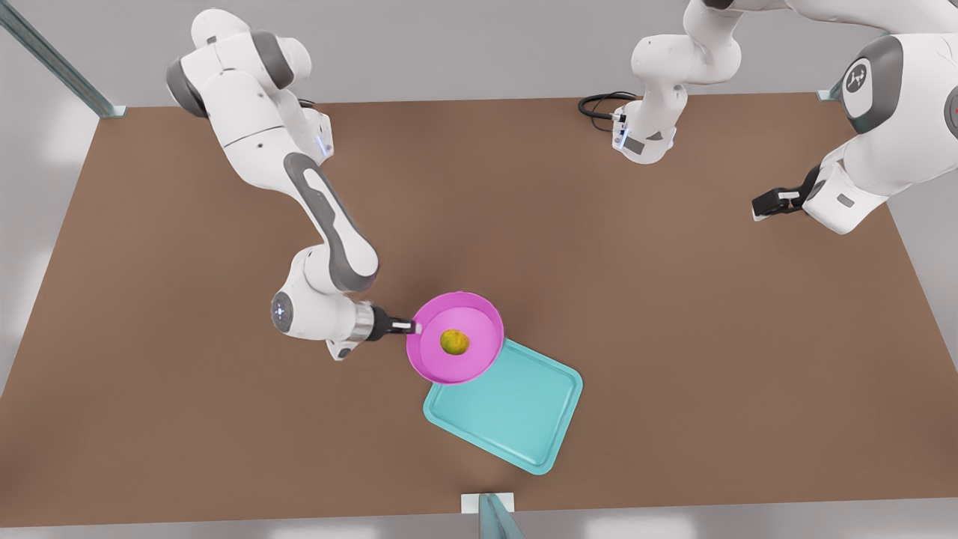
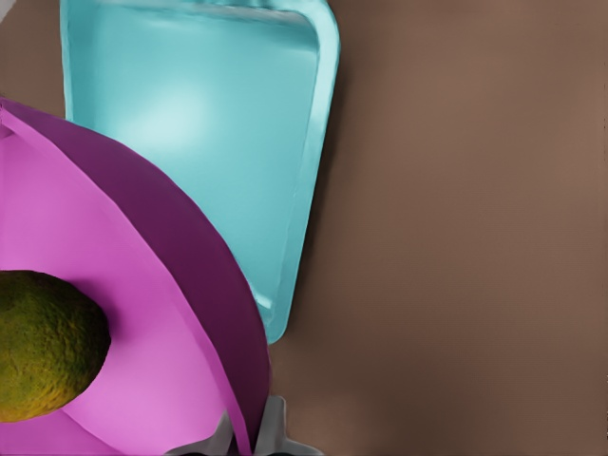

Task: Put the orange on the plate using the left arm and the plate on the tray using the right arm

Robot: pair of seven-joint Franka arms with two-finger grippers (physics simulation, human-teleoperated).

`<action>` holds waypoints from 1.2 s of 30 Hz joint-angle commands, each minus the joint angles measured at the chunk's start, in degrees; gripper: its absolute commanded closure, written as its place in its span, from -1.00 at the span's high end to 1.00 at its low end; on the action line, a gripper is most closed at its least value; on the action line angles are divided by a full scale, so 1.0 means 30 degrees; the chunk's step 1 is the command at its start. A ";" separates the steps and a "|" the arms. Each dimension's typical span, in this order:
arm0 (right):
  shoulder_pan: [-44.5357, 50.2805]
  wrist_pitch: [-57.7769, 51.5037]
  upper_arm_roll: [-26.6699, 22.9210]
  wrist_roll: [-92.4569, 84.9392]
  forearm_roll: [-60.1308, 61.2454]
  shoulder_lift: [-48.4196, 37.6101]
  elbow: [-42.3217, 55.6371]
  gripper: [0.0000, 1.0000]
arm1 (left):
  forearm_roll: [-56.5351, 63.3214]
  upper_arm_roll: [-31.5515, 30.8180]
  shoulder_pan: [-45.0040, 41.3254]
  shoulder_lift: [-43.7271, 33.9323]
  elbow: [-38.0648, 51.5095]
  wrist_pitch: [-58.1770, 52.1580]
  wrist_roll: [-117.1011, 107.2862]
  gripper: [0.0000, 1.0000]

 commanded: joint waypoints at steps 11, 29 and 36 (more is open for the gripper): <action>0.2562 0.3559 -0.1176 0.9522 -0.0183 0.8071 0.9310 -0.57 | 0.0011 0.0033 -0.0005 -0.0021 -0.0050 -0.0114 0.0508 1.00; -0.5435 -1.4691 -0.0414 -0.3720 -1.8084 -0.8564 0.3570 1.00 | -0.0106 0.0239 -0.0005 -0.0021 -0.0050 -0.0085 0.0537 1.00; -0.5758 -1.4603 -0.0502 -0.3603 -1.7849 -1.2613 0.0609 1.00 | -0.0106 0.0209 -0.0034 -0.0050 -0.0109 -0.0114 0.0537 1.00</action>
